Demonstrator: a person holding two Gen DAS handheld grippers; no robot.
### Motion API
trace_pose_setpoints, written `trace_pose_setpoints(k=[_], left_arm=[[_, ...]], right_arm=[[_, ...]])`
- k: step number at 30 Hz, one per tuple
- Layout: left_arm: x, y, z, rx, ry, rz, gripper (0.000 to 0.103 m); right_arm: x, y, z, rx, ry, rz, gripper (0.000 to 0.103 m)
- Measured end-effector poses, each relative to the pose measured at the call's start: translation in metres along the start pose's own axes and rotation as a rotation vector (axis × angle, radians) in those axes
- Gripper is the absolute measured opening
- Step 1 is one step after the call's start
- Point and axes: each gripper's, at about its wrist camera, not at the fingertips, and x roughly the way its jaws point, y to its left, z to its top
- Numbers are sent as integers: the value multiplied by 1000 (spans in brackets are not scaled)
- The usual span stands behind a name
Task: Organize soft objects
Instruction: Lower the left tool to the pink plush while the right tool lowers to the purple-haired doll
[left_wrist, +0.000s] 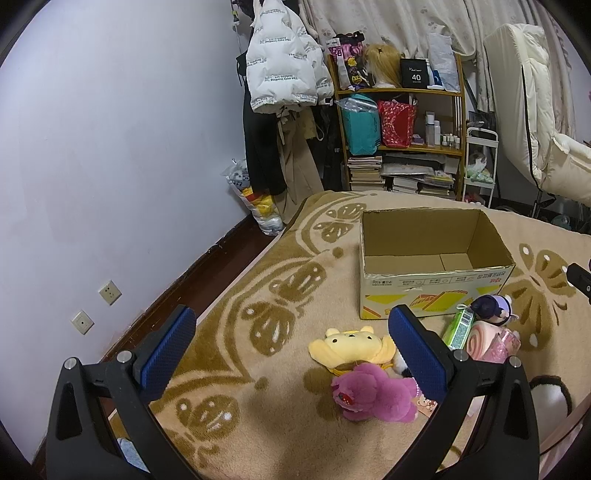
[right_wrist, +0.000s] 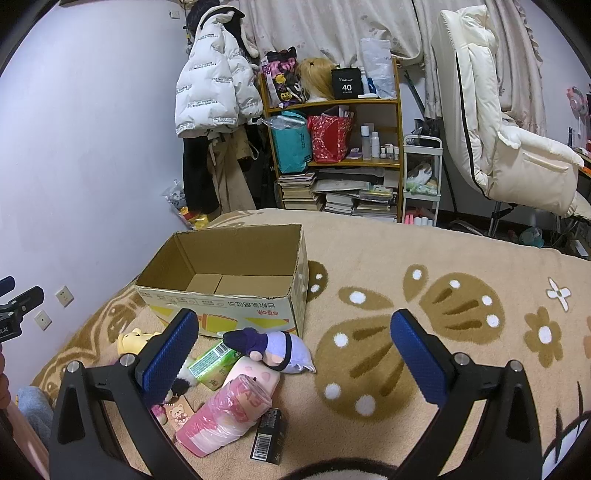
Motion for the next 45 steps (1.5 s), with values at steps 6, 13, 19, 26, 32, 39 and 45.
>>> trace_pose_setpoints(k=[6, 13, 19, 26, 32, 39, 45], left_arm=[[0, 0, -1, 3, -1, 0, 103], [1, -1, -2, 0, 11, 4, 103], [9, 3, 3, -22, 63, -11, 103], [31, 2, 10, -43, 153, -40, 103], [53, -8, 13, -51, 232, -82, 103], [82, -11, 11, -98, 342, -98, 103], [105, -18, 0, -105, 420, -106, 103]], right_arm=[[0, 0, 0, 1, 0, 1, 103], [-1, 0, 2, -3, 3, 0, 103], [13, 7, -10, -27, 26, 15, 103], [29, 14, -9, -34, 74, 36, 103], [50, 16, -7, -22, 134, 55, 103], [73, 21, -9, -27, 197, 67, 103], [94, 26, -12, -45, 248, 74, 103]])
